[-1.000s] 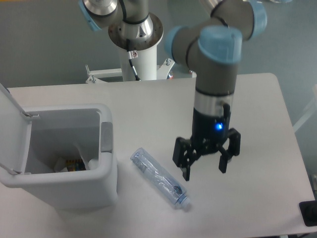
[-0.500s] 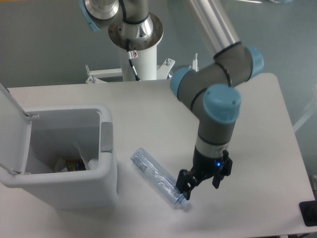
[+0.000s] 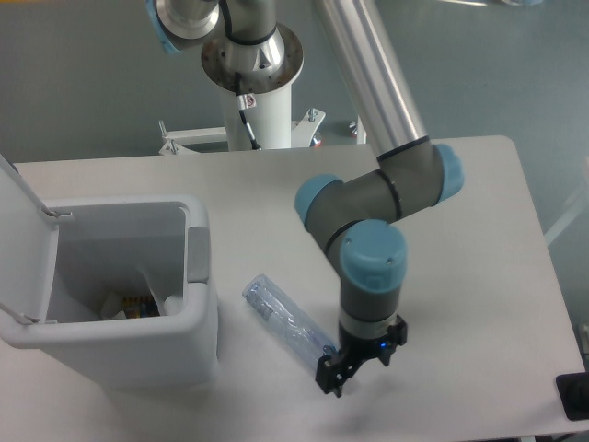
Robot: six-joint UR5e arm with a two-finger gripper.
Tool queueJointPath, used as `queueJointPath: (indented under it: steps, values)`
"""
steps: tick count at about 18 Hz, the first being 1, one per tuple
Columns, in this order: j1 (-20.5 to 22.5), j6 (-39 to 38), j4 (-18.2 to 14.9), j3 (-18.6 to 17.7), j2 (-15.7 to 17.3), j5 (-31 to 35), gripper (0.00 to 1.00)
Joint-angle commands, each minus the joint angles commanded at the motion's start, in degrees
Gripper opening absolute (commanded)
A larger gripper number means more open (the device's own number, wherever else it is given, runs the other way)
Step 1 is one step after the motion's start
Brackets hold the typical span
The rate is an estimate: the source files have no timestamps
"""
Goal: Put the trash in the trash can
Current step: 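Lower the gripper onto the bottle cap end and close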
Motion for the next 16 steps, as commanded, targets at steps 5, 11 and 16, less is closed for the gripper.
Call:
queueJointPath:
  steps: [5, 11, 16]
  values:
    - [-0.5, -1.1, -0.1, -0.4, -0.1, 2.4, 1.00]
    - [-0.6, -0.9, -0.2, -0.5, -1.3, 5.0, 1.00]
    - [-0.9, -1.0, 0.0, -2.2, -1.5, 6.3, 1.00]
